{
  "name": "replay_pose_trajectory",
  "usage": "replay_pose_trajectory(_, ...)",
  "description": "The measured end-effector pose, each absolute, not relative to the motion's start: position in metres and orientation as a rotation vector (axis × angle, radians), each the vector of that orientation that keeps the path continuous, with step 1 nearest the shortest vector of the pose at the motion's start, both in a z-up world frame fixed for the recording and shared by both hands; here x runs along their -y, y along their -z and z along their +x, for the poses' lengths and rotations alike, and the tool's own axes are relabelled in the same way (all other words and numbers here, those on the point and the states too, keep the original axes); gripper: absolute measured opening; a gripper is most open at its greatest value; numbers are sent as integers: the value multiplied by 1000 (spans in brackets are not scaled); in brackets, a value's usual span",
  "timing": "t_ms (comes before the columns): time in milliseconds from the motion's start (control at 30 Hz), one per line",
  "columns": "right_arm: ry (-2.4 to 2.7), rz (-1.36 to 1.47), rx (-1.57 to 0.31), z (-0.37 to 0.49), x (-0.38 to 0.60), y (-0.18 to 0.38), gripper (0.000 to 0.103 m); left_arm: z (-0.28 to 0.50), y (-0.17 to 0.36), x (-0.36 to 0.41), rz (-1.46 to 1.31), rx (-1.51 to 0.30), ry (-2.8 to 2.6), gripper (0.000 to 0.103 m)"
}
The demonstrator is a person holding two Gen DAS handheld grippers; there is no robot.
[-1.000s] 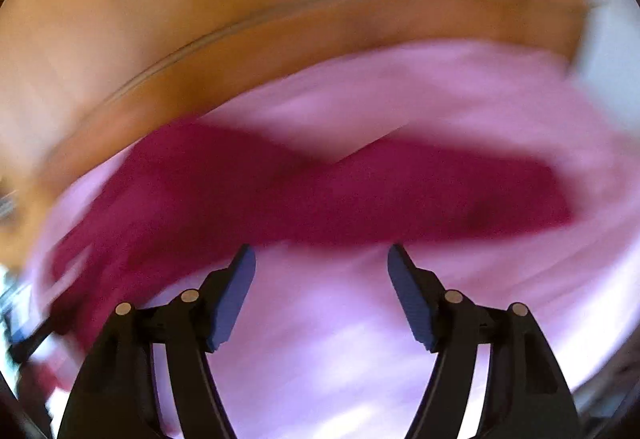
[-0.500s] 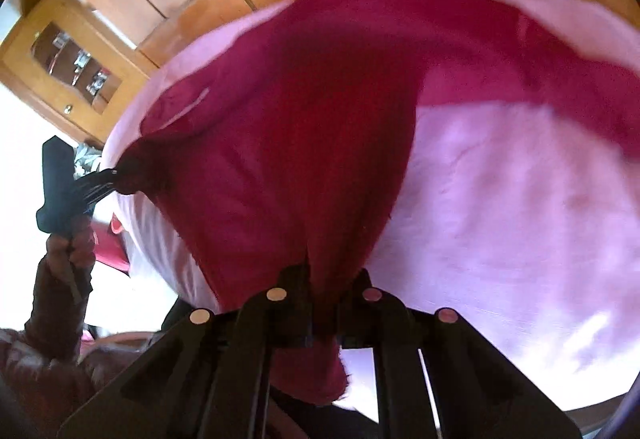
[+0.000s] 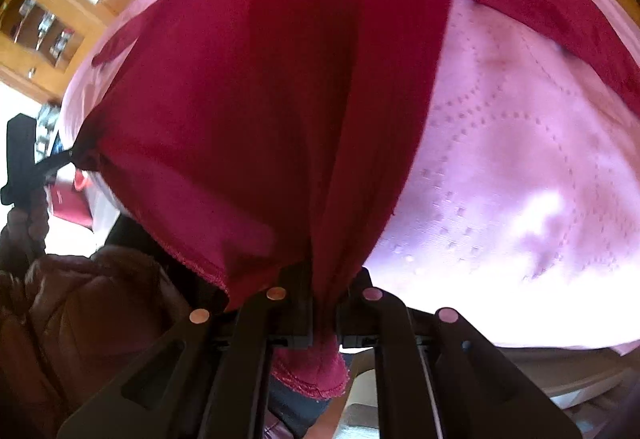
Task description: Fold small clothes
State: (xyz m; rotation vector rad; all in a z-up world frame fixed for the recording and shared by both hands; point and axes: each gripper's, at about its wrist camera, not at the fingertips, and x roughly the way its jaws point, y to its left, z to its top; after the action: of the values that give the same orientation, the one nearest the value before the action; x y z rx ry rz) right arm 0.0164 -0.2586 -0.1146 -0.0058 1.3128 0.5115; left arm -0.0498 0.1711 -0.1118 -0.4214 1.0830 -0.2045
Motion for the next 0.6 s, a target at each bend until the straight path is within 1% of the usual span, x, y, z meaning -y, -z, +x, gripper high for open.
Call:
replay_pose_trajectory(33, -518, 0, -1312, 17, 259, 114, 14, -49, 112, -173, -426, -1088, 206, 8)
replay_pose_trajectory(100, -532, 44, -1298, 18, 266, 109, 38, -45, 108, -173, -434, -1083, 230, 8)
replay_pose_trajectory(133, -514, 60, -1278, 22, 274, 106, 56, -44, 106, -174, -434, -1074, 229, 8)
replay_pose_trajectory(300, -311, 282, -1158, 46, 339, 94, 57, -35, 86, -196, -440, -996, 186, 8)
replay_pose_trajectory(400, -111, 487, -1082, 64, 397, 96, 57, -29, 76, -214, -455, -946, 110, 8)
replay_pose_trajectory(533, 123, 768, -945, 76, 478, 110, 49, -23, 66, -225, -484, -899, 56, 8)
replay_pose_trajectory(600, 198, 854, -892, 84, 507, 117, 49, -19, 65, -222, -503, -887, 54, 8)
